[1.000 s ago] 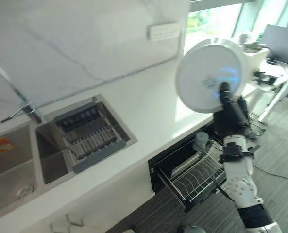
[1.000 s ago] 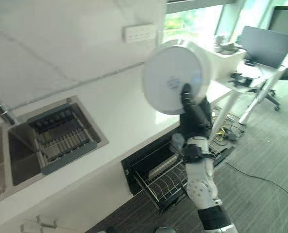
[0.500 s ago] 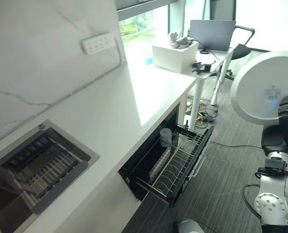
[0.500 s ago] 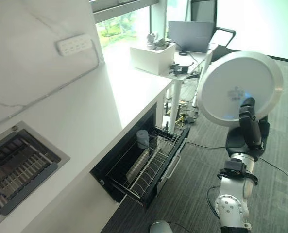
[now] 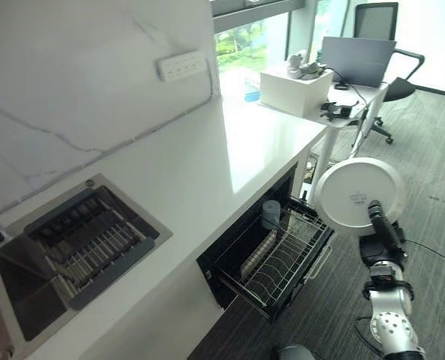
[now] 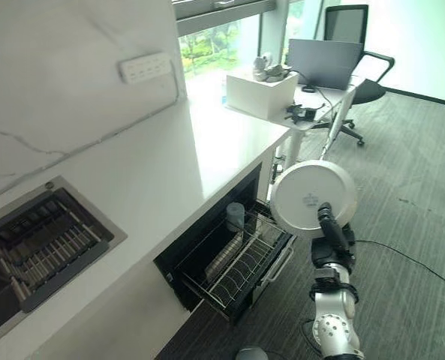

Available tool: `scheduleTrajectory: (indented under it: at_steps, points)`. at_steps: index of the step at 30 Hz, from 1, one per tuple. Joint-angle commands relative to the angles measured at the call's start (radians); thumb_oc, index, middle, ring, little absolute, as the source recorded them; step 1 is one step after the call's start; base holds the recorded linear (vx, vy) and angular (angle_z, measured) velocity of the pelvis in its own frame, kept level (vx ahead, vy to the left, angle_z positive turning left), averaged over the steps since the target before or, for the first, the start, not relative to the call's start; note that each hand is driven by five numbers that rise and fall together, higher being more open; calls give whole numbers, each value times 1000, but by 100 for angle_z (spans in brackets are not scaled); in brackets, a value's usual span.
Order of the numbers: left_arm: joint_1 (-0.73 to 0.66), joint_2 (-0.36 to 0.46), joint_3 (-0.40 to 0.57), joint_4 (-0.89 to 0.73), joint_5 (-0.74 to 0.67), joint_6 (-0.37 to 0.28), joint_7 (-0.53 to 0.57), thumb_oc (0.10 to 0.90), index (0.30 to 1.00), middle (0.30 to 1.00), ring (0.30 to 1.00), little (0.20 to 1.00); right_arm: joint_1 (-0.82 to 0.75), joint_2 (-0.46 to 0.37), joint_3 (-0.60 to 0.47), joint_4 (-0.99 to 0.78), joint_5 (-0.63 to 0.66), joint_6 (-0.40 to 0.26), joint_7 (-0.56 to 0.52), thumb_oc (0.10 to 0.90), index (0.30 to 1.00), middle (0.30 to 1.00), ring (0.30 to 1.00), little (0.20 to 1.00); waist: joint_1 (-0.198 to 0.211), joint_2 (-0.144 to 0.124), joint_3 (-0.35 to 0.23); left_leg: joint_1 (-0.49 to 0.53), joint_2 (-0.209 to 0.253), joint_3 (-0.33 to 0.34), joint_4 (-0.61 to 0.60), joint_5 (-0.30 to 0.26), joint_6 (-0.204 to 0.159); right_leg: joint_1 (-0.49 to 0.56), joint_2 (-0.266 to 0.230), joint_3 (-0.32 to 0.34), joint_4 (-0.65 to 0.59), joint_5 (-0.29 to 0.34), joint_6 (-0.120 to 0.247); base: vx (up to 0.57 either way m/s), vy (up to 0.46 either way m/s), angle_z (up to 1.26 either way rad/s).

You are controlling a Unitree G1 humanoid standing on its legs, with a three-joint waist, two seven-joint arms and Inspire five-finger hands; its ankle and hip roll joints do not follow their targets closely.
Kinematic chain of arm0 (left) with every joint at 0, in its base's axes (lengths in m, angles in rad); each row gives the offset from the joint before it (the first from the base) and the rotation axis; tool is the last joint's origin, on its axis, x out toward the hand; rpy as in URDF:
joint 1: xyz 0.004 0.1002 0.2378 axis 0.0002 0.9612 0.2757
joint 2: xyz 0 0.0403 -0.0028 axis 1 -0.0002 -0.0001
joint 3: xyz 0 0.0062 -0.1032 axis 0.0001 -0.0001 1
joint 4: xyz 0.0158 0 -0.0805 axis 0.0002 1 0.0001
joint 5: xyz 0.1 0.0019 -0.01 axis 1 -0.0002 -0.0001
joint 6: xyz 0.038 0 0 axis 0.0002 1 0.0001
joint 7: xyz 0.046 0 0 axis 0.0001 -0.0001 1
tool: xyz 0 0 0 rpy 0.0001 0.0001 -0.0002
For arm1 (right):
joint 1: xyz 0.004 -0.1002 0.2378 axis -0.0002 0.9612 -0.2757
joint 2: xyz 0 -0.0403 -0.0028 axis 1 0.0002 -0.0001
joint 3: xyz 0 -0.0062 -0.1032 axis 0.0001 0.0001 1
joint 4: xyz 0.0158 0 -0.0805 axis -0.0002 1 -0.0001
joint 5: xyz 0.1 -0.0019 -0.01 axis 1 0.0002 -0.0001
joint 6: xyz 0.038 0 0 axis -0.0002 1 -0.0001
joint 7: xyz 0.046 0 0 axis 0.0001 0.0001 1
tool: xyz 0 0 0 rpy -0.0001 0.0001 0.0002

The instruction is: Place the dishes in the dishwasher.

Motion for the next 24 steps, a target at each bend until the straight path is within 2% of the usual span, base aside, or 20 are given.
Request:
scheduleTrajectory:
  at_steps: [1, 4, 9, 18, 24]
  points:
    - [-82, -5, 5, -38, -38, -24, -7, 800, 900, 900, 900, 900, -127, -24, -45, -139, -93, -35, 92, 400, 300, 300, 300, 300, -22, -17, 32, -42, 17, -69, 111, -133, -1, 104, -57, -64, -105, -11, 92, 30, 67, 35]
    - [-77, 2, 14, -46, -62, -13, 5, 800, 900, 900, 900, 900, -131, -21, -15, -100, -157, -11, 23, 400, 300, 300, 300, 300, -4, -19, 34, -48, 3, -83, 111, -134, 4, 117, -65, -87, -105, -14, 93, 28, 84, 23]
    - [-65, 0, 24, -40, -89, -23, 14, 800, 900, 900, 900, 900, -119, 8, 13, 13, -247, -35, -69, 400, 300, 300, 300, 300, 16, -19, 44, -62, -15, -102, 111, -135, 12, 125, -70, -109, -105, -20, 90, 9, 48, 19]
    - [-55, -3, 20, -25, -97, -53, 20, 800, 900, 900, 900, 900, -108, 24, 19, 147, -297, -77, -155, 400, 300, 300, 300, 300, 30, -14, 53, -73, -35, -124, 111, -139, 20, 132, -71, -117, -105, -26, 87, 12, 19, 9]
    - [-56, 5, 14, -25, -105, -52, 21, 800, 900, 900, 900, 900, -120, 20, 29, 236, -332, -98, -183, 400, 300, 300, 300, 300, 42, -6, 61, -81, -48, -140, 111, -141, 23, 133, -75, -122, -105, -28, 87, 14, 11, 13]
